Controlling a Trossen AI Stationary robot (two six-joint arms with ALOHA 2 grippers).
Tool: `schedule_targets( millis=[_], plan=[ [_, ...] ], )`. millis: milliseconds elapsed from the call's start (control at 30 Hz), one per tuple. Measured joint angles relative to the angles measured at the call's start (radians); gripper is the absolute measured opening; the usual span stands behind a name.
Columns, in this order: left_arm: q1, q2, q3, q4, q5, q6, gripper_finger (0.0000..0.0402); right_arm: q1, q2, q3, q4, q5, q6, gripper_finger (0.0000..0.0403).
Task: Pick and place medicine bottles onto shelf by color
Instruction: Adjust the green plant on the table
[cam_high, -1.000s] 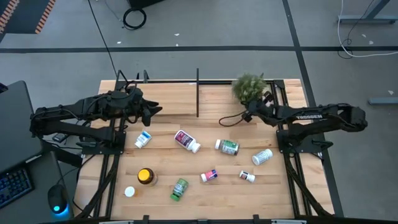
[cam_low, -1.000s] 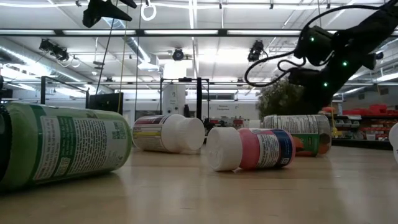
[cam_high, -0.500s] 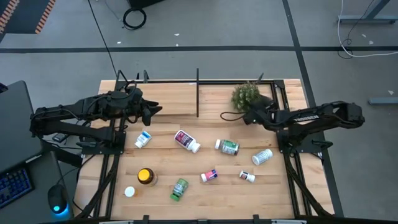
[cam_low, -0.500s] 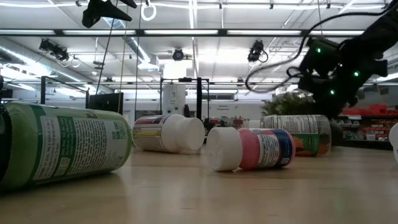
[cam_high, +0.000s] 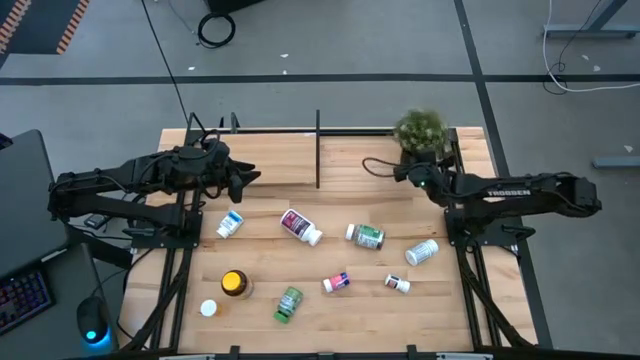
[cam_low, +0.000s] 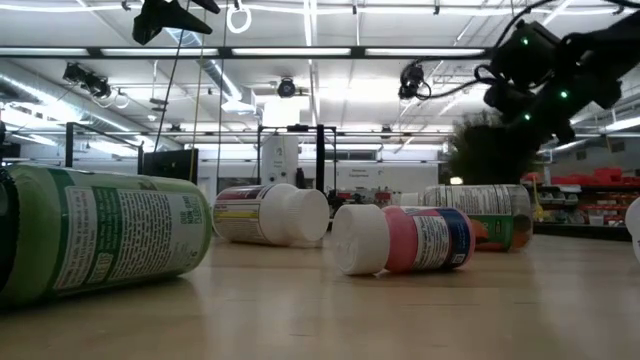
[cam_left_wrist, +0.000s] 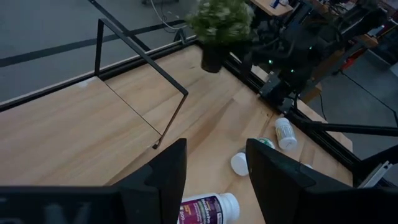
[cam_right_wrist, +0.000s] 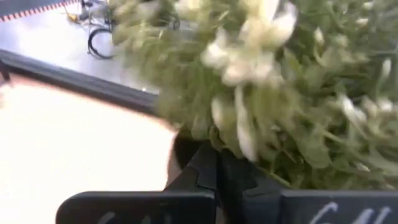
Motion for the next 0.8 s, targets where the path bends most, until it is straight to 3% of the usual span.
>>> schedule_targets(
  millis=[233, 433, 800],
  plan=[
    [0.001, 0.000, 0.000, 0.000, -0.007, -0.013, 0.0172, 0.016, -0.005, -0.154, 0.047, -0.037, 0.152, 0.0002],
    [0.001, 0.000, 0.000, 0.001, -0.041, -0.025, 0.0172, 0.019, -0.007, -0.171, 0.076, -0.093, 0.092, 0.0004],
    [0.001, 0.000, 0.000, 0.001, -0.060, -0.046, 0.0172, -0.067, -0.002, -0.171, 0.141, -0.075, 0.007, 0.0009]
  ],
)
